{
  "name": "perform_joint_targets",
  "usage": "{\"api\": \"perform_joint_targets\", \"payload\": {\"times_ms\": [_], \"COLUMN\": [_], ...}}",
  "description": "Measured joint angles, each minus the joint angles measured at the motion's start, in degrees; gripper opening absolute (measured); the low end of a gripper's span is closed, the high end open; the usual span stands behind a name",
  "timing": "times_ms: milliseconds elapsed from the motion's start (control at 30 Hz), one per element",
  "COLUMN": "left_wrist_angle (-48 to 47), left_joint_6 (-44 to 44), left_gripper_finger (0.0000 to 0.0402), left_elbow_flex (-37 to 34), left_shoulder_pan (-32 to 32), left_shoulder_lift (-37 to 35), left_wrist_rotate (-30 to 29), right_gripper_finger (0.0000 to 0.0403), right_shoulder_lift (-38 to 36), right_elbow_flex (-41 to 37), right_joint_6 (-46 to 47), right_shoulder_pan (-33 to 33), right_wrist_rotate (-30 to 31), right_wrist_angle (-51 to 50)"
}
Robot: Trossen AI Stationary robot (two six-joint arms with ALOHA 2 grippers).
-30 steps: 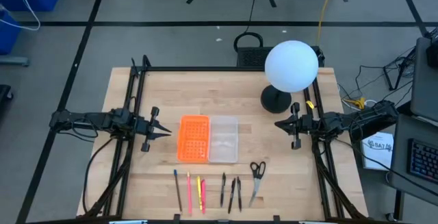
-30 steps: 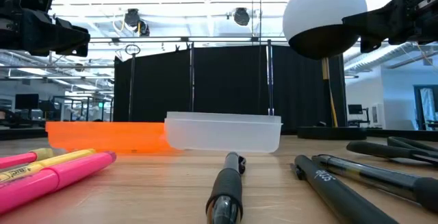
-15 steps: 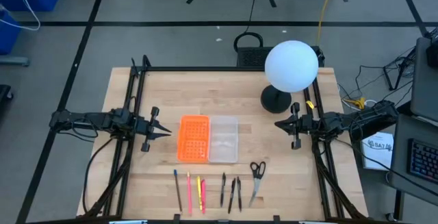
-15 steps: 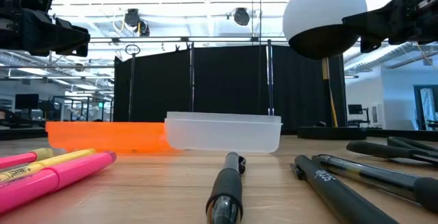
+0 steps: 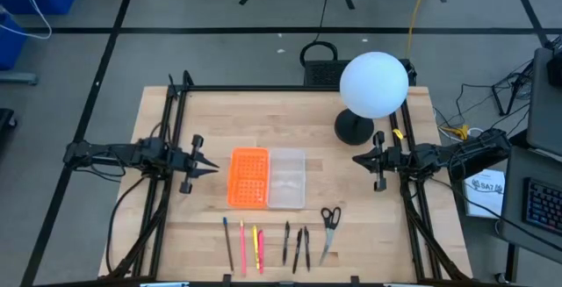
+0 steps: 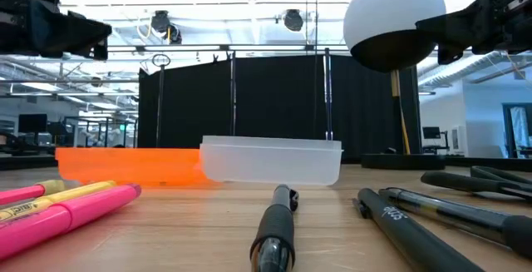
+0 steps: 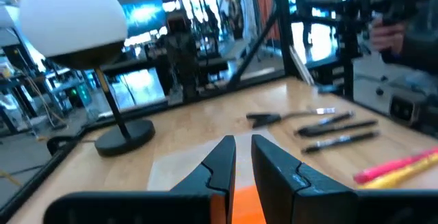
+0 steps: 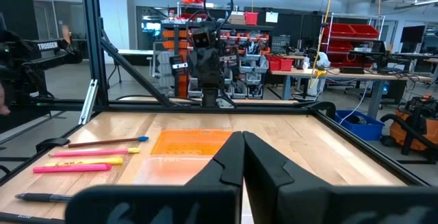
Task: Pick & place school supplies into a supply box
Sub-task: Put the brown pencil into the supply box
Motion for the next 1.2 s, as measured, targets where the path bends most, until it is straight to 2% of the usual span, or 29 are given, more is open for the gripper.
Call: {"api": "perform_joint_targets", "payload": {"times_ms": [200,367,567,667,800,933,1067,1200], "left_wrist_angle": [3.1,4.7,3.7,3.1,1.6,-6.7,-17.2,-32.1], "left_joint_6": [-7.5,-9.8,-24.8,-31.3,-40.5,-55.0,-71.3,-90.6], "left_gripper_finger": [0.0058,0.0058,0.0054,0.0021,0.0006,0.0004,0.0003,0.0002], "left_elbow_flex": [0.0,0.0,0.1,0.1,2.7,8.9,19.4,33.4], "left_shoulder_pan": [0.0,0.0,-0.6,-3.7,-10.4,-19.3,-28.5,-34.4], "left_shoulder_lift": [0.0,0.0,1.5,4.9,12.2,22.9,36.5,51.7], "left_wrist_rotate": [0.0,-0.9,-10.2,-15.8,-26.6,-39.1,-49.6,-53.6], "right_gripper_finger": [0.0,0.0,0.0,0.0,0.0,0.0,0.0,0.0], "right_shoulder_lift": [0.0,0.0,0.0,0.0,0.0,0.0,0.0,0.0], "right_elbow_flex": [0.0,0.0,0.0,0.0,0.0,0.0,0.0,0.0], "right_joint_6": [0.0,-1.4,-3.0,-3.5,-6.4,-6.7,-6.7,-6.7], "right_shoulder_pan": [0.0,0.0,0.0,0.0,0.0,0.0,0.0,0.0], "right_wrist_rotate": [0.0,0.0,0.0,0.0,0.0,0.0,0.0,0.0], "right_wrist_angle": [0.0,0.0,-0.2,-0.1,0.0,0.0,0.0,0.0]}}
